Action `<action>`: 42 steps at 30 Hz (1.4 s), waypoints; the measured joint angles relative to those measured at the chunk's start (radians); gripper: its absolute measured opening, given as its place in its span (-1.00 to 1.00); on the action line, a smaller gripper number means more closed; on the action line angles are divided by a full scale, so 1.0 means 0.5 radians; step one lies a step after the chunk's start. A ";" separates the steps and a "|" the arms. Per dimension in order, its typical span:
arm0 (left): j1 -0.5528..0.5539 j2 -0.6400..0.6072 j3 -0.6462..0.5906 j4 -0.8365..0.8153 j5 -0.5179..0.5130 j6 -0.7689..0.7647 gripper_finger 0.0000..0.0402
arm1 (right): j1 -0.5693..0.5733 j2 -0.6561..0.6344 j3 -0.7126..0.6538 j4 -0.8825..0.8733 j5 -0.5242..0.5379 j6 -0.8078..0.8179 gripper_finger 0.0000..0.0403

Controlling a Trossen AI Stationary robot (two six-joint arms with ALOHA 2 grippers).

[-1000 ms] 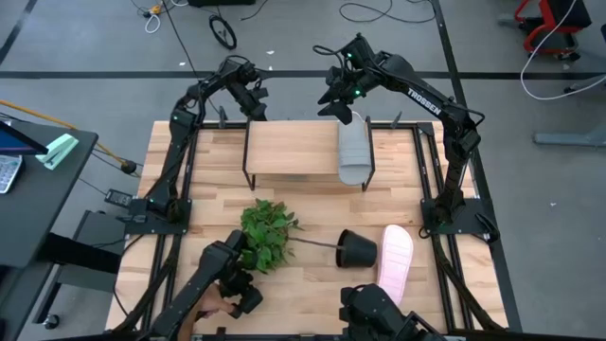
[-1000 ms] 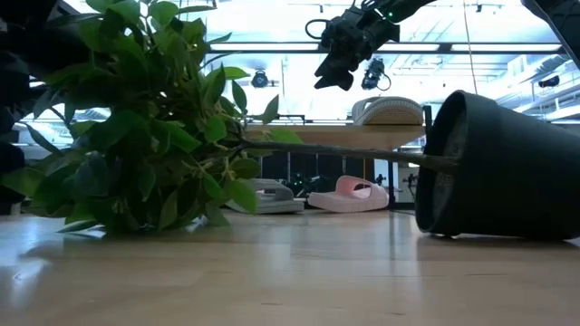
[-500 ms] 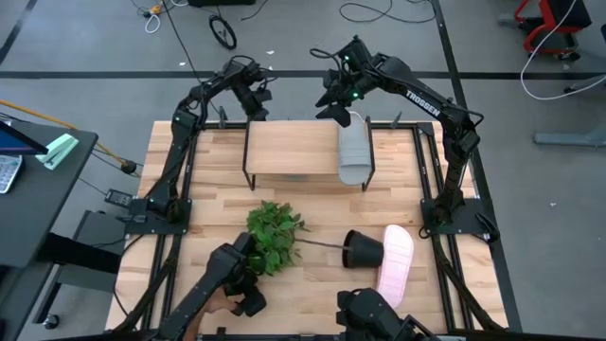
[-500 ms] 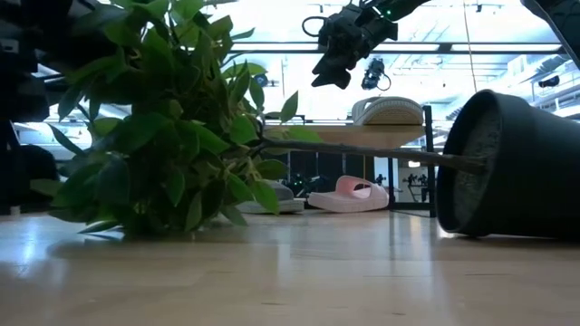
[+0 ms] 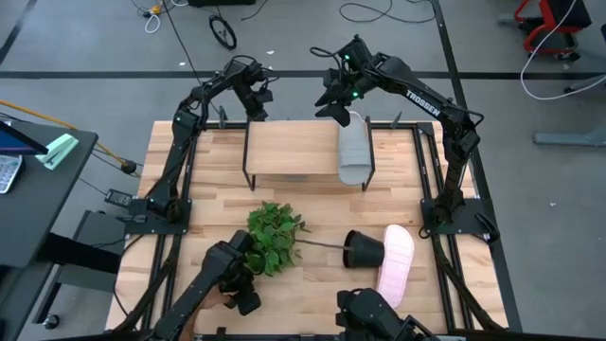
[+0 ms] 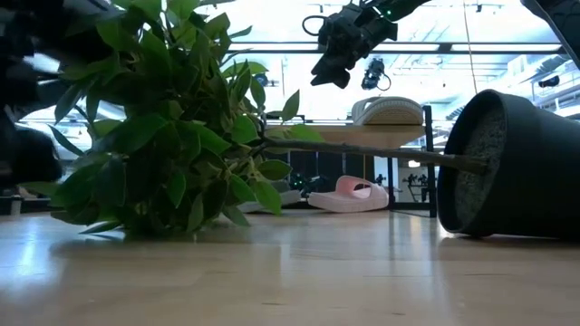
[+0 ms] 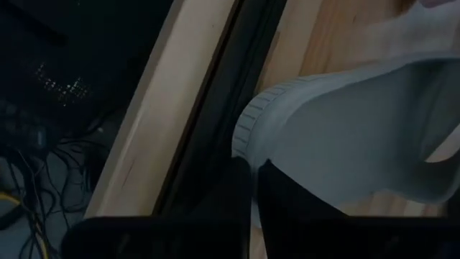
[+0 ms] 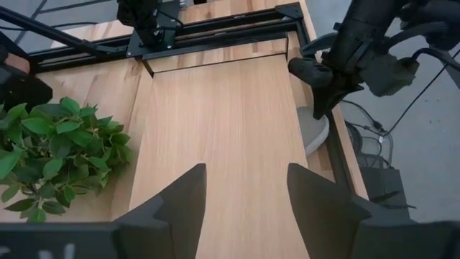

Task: Pick and place slides into the shelf
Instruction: Put the gray slide on the shelf

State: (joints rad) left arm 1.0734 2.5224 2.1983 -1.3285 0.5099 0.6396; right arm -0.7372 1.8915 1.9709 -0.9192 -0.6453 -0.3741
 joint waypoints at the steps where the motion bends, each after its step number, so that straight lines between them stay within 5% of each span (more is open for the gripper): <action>1: 0.006 0.001 0.029 -0.024 -0.025 0.001 -0.95 | 0.000 0.000 0.000 0.000 0.000 0.001 -0.02; 7: 0.050 0.003 0.312 -0.043 -0.208 -0.029 -0.95 | 0.000 0.000 0.000 0.000 0.000 0.006 -0.07; 23: 0.191 -0.381 0.313 0.115 -0.246 -0.072 -0.95 | 0.022 0.000 0.000 -0.001 0.011 0.028 -0.06; 34: 0.057 -0.664 0.314 -0.038 -0.113 -0.061 -0.96 | 0.154 -0.015 0.000 0.121 0.829 0.021 -0.16; 42: -0.070 -0.916 0.314 -0.026 -0.366 0.002 -0.96 | 0.425 -0.099 -0.002 0.184 1.492 -0.111 -0.41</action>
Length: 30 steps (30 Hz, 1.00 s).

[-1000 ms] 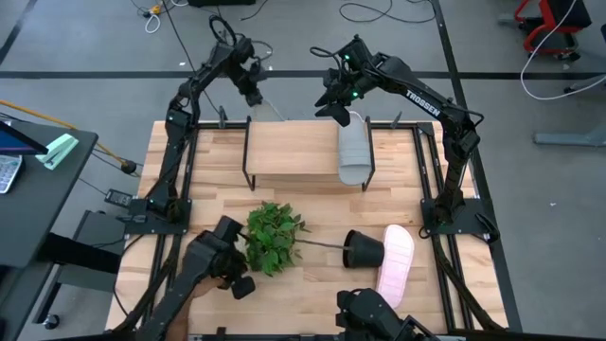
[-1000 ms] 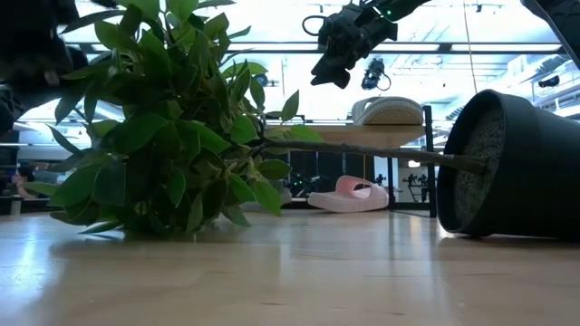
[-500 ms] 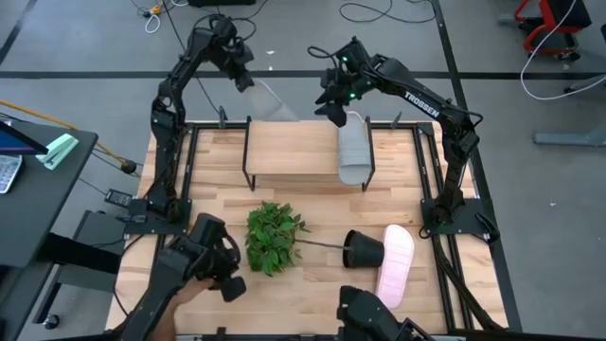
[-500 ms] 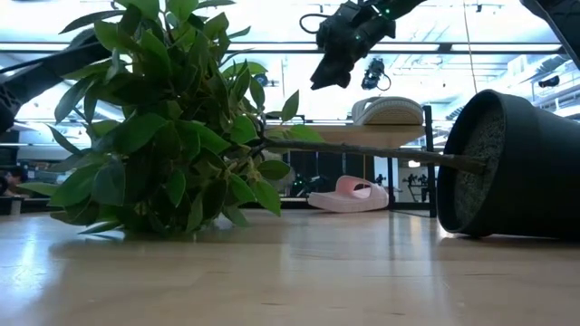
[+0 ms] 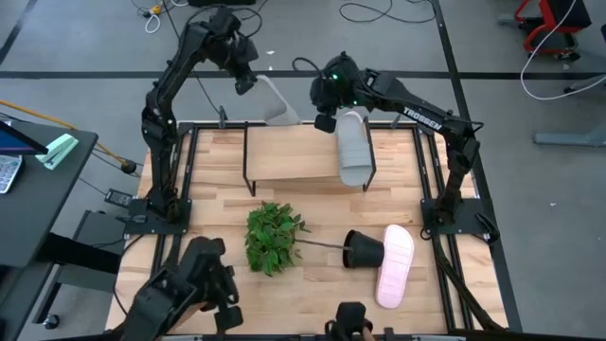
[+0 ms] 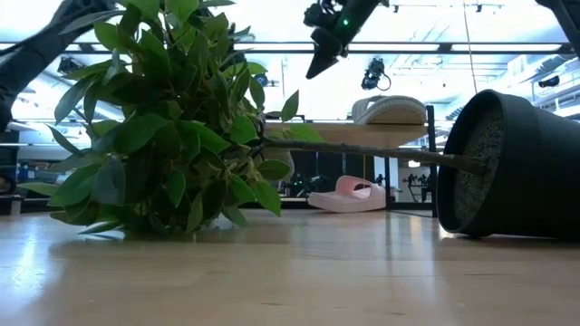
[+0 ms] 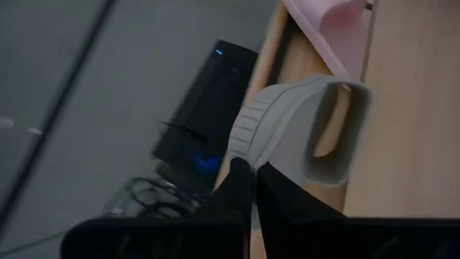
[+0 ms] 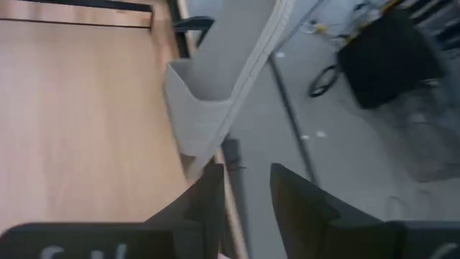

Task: Pick and place slides into the shelf
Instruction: Put the gray slide on the shelf

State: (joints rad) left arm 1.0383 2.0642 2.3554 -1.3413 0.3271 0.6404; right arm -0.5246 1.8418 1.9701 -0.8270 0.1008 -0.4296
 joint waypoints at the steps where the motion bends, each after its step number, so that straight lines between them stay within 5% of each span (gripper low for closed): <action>1: 0.002 -0.032 0.001 0.020 -0.013 -0.001 -0.96 | 0.023 -0.010 0.000 0.010 0.076 -0.016 -0.44; 9: 0.004 -0.221 0.001 0.142 -0.114 -0.053 -0.96 | 0.175 -0.125 0.000 0.049 0.494 -0.039 -0.72; 15: -0.027 -0.330 0.001 0.171 -0.064 -0.056 -0.96 | 0.303 -0.242 0.000 -0.027 0.581 -0.040 -0.95; 30: -0.363 -0.419 0.002 0.103 -0.002 -0.090 -0.96 | 0.899 -0.527 -0.130 -0.381 1.111 0.088 -0.98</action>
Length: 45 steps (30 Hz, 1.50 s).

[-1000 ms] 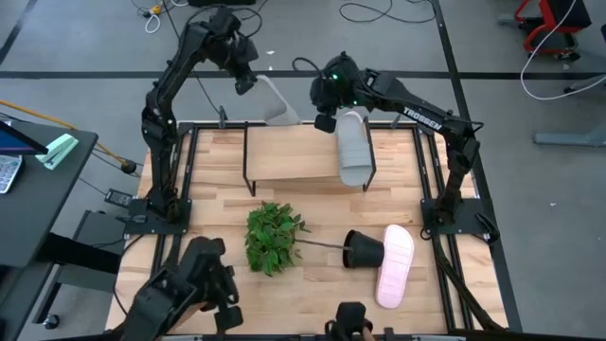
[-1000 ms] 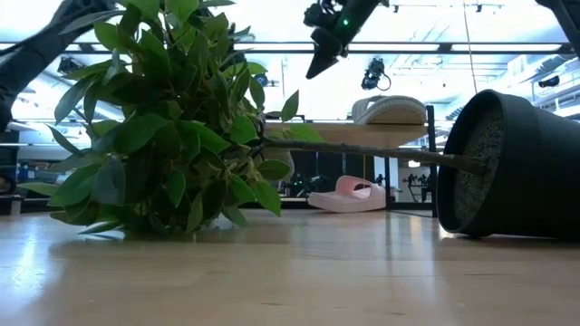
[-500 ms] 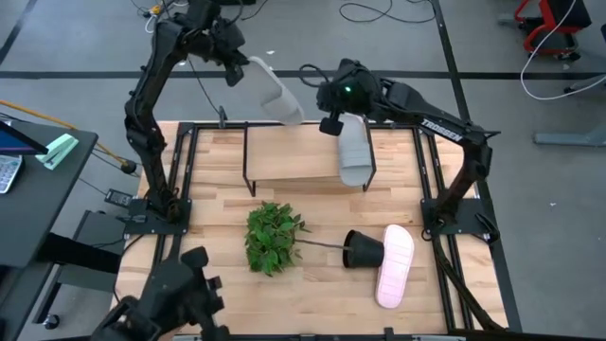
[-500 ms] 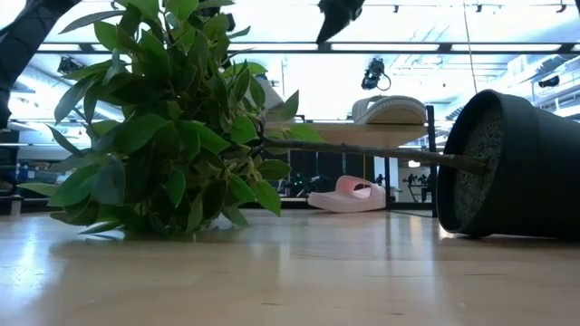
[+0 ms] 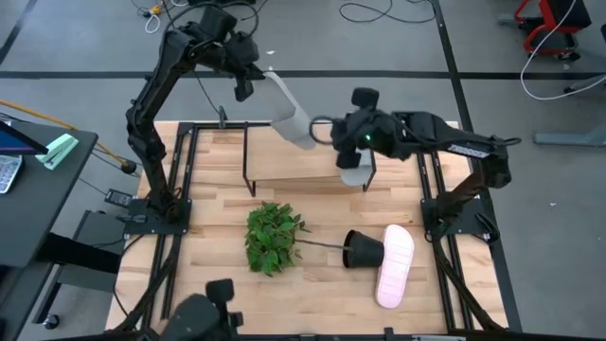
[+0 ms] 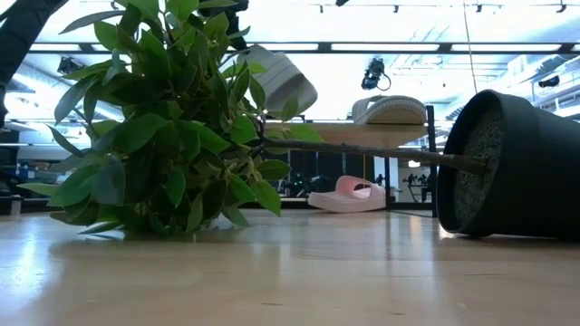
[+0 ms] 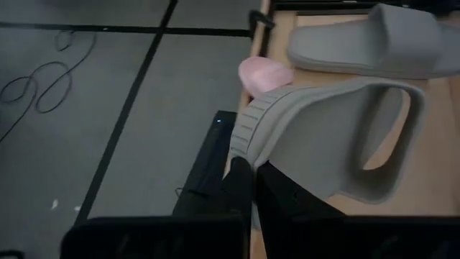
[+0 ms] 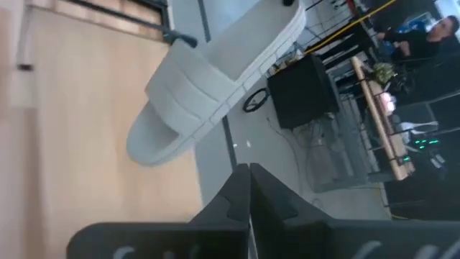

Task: Pick and place slides into the shelf
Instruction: Put the gray slide on the shelf

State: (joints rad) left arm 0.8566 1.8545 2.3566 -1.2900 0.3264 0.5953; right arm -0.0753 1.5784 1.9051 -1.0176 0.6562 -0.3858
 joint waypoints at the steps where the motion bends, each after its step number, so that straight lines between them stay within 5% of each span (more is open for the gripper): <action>1: -0.025 0.000 0.000 -0.008 0.000 -0.003 -0.96 | 0.031 -0.019 -0.021 -0.028 0.016 0.044 -0.98; 22: -0.388 0.022 -0.016 -0.253 0.137 -0.424 -0.96 | 0.461 -0.209 -0.610 0.008 0.362 0.254 -0.99; 45: -0.382 0.275 -0.003 -0.185 0.339 -0.542 -0.96 | 0.947 -0.203 -0.646 0.107 0.597 0.593 -0.99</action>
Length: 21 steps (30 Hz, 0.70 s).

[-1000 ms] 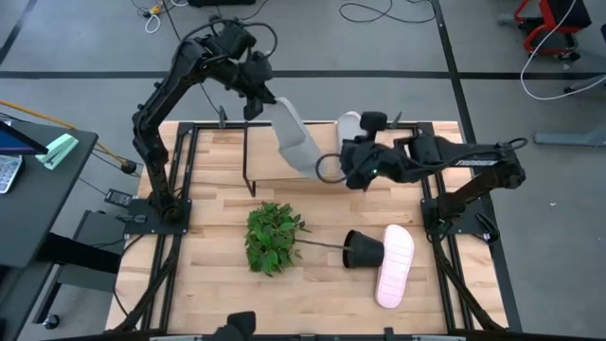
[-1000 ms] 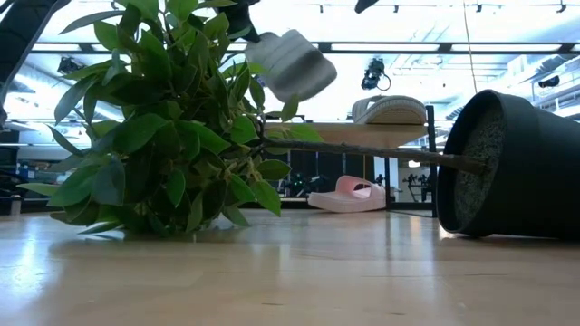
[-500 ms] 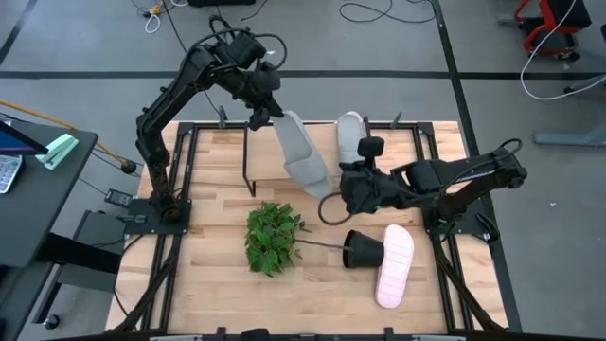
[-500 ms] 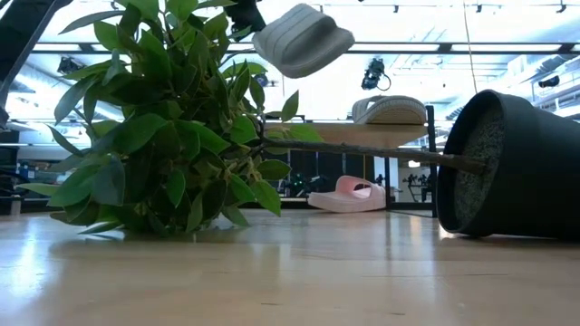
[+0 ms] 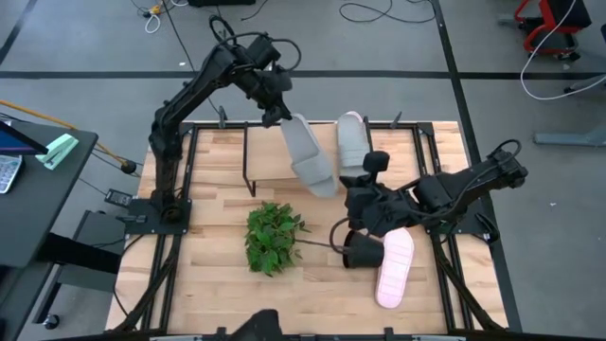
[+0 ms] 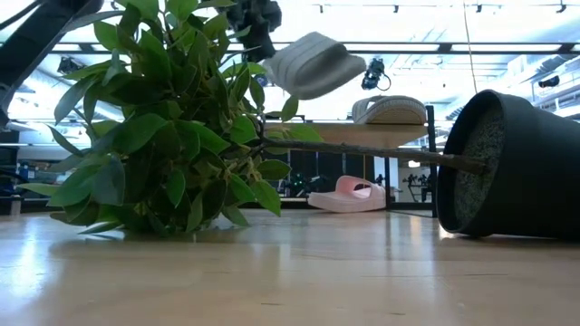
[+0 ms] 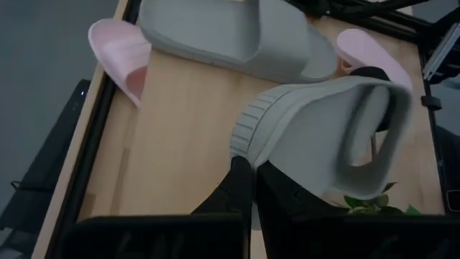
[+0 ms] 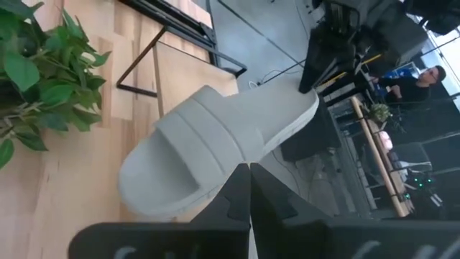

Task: Pick and place slides into the shelf
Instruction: Put the gray slide on the shelf

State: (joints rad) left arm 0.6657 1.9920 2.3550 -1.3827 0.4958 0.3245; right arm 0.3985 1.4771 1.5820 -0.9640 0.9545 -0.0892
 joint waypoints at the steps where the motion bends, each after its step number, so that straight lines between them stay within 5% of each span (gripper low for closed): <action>1: 0.017 0.007 0.000 0.004 0.001 0.001 -0.96 | 0.000 0.002 0.000 0.000 -0.001 0.002 -0.99; 21: 0.158 0.075 0.003 0.151 0.162 0.172 -0.96 | -0.144 0.003 0.001 0.112 -0.076 -0.192 -0.99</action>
State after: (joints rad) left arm 0.7449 2.0297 2.3565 -1.3071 0.5768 0.4107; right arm 0.3265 1.4788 1.5826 -0.9079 0.9168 -0.1851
